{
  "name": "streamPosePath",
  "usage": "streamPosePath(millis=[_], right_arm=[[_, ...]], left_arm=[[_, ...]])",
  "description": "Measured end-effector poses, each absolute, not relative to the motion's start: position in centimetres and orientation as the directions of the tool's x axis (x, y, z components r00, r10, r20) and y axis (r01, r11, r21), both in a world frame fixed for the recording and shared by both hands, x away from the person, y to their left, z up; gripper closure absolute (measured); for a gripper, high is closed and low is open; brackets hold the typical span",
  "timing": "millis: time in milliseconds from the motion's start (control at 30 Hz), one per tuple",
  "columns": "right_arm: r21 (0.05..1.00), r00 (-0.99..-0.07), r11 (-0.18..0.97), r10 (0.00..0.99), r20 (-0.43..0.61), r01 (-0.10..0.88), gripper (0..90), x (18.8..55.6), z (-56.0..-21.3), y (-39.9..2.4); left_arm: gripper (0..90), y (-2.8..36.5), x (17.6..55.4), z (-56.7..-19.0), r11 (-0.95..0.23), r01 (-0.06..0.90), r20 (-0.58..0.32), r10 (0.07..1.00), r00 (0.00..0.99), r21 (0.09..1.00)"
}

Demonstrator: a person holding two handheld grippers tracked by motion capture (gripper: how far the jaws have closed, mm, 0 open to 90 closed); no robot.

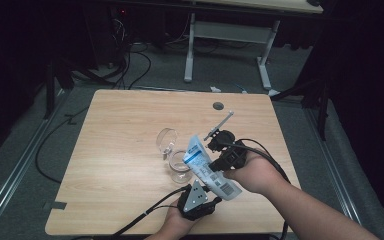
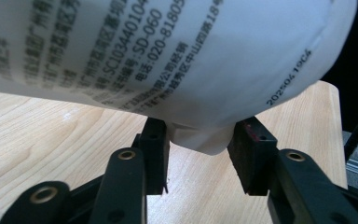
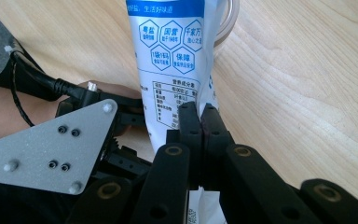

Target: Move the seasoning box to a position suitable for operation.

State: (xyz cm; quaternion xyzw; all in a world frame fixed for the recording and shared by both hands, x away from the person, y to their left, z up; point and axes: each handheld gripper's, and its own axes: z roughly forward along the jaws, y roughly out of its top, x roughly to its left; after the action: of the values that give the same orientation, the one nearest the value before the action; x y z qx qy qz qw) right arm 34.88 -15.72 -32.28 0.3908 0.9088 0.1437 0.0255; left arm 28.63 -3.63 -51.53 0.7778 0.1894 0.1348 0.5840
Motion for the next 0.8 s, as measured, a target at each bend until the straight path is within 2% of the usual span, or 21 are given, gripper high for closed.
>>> streamPosePath(millis=[200, 800], right_arm=[[0.277, -0.691, 0.655, 0.722, 0.048, 0.703, 89.9, 35.0, -32.3, -15.6], [0.276, -0.689, 0.655, 0.723, 0.044, 0.704, 89.9, 37.2, -32.8, -14.8]], left_arm=[[65.8, -3.7, 28.2, -51.3, -0.242, 0.132, -0.013, 0.439, 0.898, 0.961], [65.7, -3.1, 30.5, -51.2, -0.247, 0.171, -0.047, 0.441, 0.896, 0.954]])
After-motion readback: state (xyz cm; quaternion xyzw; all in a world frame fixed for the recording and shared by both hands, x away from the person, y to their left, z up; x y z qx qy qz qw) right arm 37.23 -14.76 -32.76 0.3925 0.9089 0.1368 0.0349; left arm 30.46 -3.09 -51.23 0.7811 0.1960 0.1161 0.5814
